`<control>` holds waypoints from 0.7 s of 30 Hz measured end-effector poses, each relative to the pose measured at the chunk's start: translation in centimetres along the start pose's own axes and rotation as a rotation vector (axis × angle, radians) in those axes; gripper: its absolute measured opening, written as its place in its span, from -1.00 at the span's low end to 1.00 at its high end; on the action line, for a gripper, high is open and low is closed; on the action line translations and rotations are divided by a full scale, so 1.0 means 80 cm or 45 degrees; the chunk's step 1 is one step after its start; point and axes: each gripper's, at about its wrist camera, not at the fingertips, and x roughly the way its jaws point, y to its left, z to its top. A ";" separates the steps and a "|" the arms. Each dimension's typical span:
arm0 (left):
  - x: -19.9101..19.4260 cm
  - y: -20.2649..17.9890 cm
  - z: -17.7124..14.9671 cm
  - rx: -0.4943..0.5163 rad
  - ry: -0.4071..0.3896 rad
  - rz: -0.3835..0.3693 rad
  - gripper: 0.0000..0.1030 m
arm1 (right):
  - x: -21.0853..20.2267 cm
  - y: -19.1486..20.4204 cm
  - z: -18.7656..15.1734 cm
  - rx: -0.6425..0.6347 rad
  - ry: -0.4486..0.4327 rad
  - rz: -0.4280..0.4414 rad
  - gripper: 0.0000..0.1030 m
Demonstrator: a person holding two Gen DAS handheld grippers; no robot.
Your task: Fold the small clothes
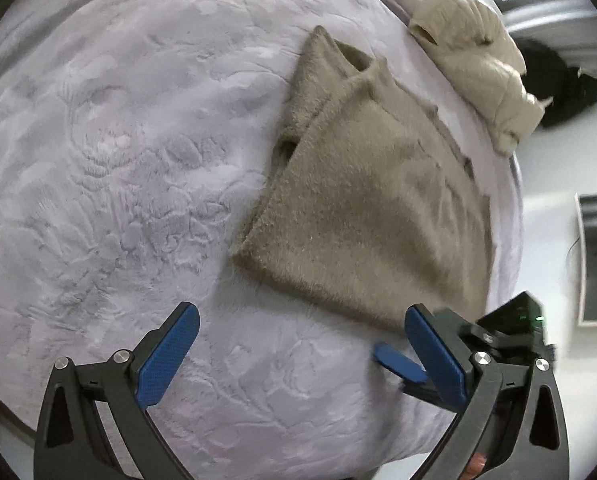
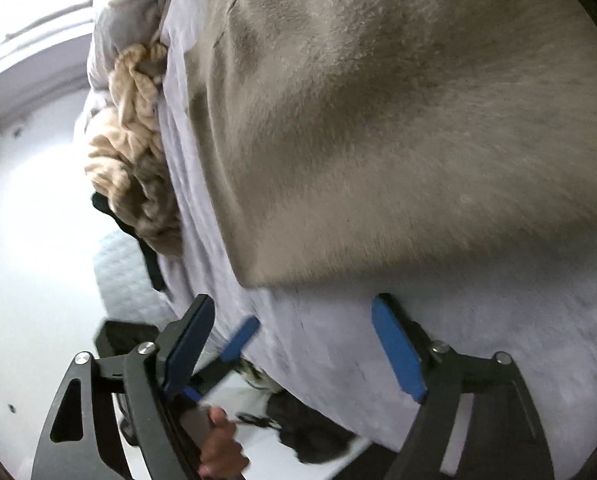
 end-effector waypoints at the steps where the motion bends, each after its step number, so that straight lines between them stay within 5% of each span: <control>1: 0.001 0.002 -0.001 -0.015 0.000 -0.009 1.00 | 0.001 -0.004 0.004 0.014 -0.011 0.016 0.60; 6: 0.008 0.013 -0.005 -0.085 0.002 -0.072 1.00 | 0.008 -0.019 0.019 0.123 -0.079 0.116 0.37; 8: 0.015 0.009 -0.006 -0.102 0.007 -0.096 1.00 | 0.010 -0.017 0.025 0.133 -0.085 0.095 -0.40; 10: 0.020 0.005 -0.008 -0.129 0.014 -0.132 1.00 | 0.009 -0.010 0.030 0.119 -0.098 0.083 -0.73; 15: 0.028 -0.012 -0.007 -0.200 -0.003 -0.261 1.00 | -0.016 0.035 0.039 0.009 -0.151 0.192 -0.79; 18: 0.034 -0.021 -0.002 -0.278 -0.025 -0.389 1.00 | -0.022 0.045 0.042 -0.025 -0.141 0.192 -0.79; 21: 0.045 -0.030 0.011 -0.325 -0.065 -0.419 1.00 | -0.017 0.042 0.040 -0.038 -0.109 0.165 -0.79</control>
